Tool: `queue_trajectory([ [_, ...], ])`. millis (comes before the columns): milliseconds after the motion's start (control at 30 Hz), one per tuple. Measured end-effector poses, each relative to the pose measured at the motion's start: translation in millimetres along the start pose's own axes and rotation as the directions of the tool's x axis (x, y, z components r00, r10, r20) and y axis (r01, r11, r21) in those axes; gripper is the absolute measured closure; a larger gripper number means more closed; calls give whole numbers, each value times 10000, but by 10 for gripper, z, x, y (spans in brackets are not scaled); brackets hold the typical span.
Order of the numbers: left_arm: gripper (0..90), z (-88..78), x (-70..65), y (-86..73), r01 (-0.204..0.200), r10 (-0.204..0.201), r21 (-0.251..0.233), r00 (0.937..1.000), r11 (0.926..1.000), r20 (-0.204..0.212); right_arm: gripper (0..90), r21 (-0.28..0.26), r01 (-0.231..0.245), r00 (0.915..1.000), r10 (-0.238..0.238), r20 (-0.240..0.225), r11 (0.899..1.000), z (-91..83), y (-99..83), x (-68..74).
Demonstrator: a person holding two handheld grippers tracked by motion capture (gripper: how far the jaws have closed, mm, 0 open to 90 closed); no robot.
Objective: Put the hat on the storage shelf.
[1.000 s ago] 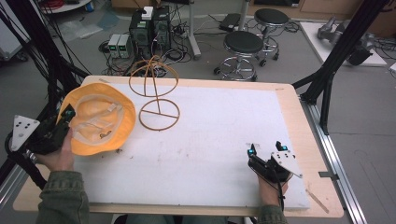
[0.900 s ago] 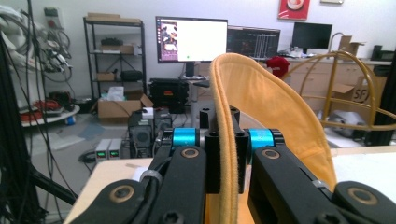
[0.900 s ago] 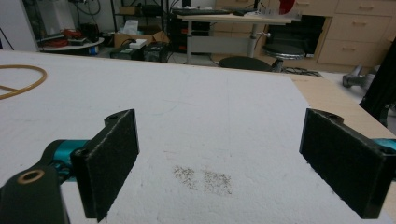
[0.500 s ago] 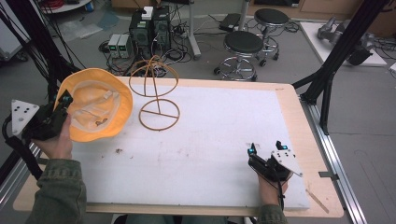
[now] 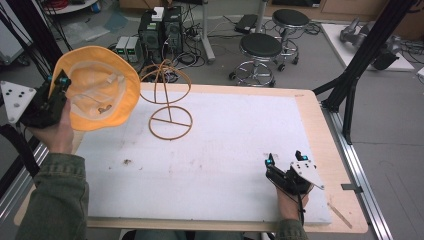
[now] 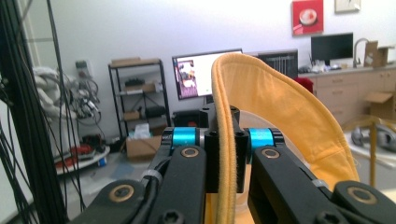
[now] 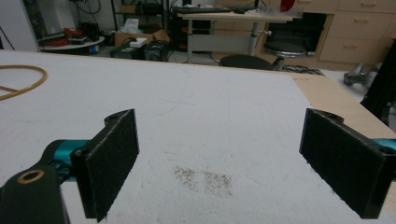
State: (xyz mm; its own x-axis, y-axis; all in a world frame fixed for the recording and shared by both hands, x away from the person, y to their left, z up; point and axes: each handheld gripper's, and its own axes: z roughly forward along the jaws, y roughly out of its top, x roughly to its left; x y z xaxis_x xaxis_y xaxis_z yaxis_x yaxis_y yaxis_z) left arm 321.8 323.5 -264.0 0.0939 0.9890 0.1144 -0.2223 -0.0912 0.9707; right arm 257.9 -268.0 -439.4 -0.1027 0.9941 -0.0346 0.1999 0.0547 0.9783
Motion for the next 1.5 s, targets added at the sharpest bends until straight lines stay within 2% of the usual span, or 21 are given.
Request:
queue_trajectory([
  [133, 887, 128, 16, 135, -492, 489, -136, 9986, 9987, -211, 107, -81, -40, 10000, 40, -12, 10000, -5, 1, -13],
  [200, 887, 196, 23, 192, -568, 561, -246, 9980, 9981, -300, 107, -89, -133, 9999, 133, -1, 9999, -6, 2, -12],
  [333, 887, 346, 10, 263, -757, 705, -714, 9948, 9946, -732, 107, -127, 6, 10000, -5, 68, 9999, -5, 3, -27],
  [533, 887, 603, -40, 306, -1140, 1063, -773, 9895, 9905, -983, 107, -128, -234, 9997, 236, 102, 9996, -11, -8, -85],
  [633, 887, 727, -82, 328, -1170, 1082, -782, 9882, 9901, -1082, 107, -134, -333, 9994, 334, 67, 9994, -17, -12, -101],
  [733, 887, 826, -164, 334, -1495, 1395, -775, 9827, 9857, -1218, 108, -169, -314, 9995, 315, 25, 9994, -20, -14, -98],
  [900, 887, 942, -310, 403, -1603, 1505, -939, 9832, 9826, -1038, 107, -220, -293, 9996, 293, -25, 9993, -23, -12, -93],
  [1033, 886, 988, -456, 423, -1917, 1832, -1023, 9792, 9761, -870, 107, -187, -409, 9991, 407, -133, 9990, -31, -12, -79],
  [1100, 887, 1004, -541, 415, -1961, 1889, -1005, 9790, 9754, -767, 107, -222, -302, 9994, 299, -146, 9993, -26, -13, -81],
  [1200, 886, 1009, -629, 407, -1994, 1950, -1001, 9794, 9748, -527, 107, -221, -399, 9991, 395, -157, 9990, -25, -10, -76],
  [1367, 886, 974, -756, 417, -2136, 2167, -1112, 9761, 9706, 163, 107, -316, -379, 9991, 373, -186, 9988, -47, 2, -53],
  [1433, 886, 953, -809, 427, -2156, 2241, -1218, 9726, 9689, 612, 107, -324, -384, 9990, 377, -228, 9987, -49, 5, -39],
  [1500, 886, 932, -865, 436, -2261, 2410, -1343, 9645, 9648, 1081, 107, -327, -290, 9993, 282, -239, 9990, -45, 4, -33],
])
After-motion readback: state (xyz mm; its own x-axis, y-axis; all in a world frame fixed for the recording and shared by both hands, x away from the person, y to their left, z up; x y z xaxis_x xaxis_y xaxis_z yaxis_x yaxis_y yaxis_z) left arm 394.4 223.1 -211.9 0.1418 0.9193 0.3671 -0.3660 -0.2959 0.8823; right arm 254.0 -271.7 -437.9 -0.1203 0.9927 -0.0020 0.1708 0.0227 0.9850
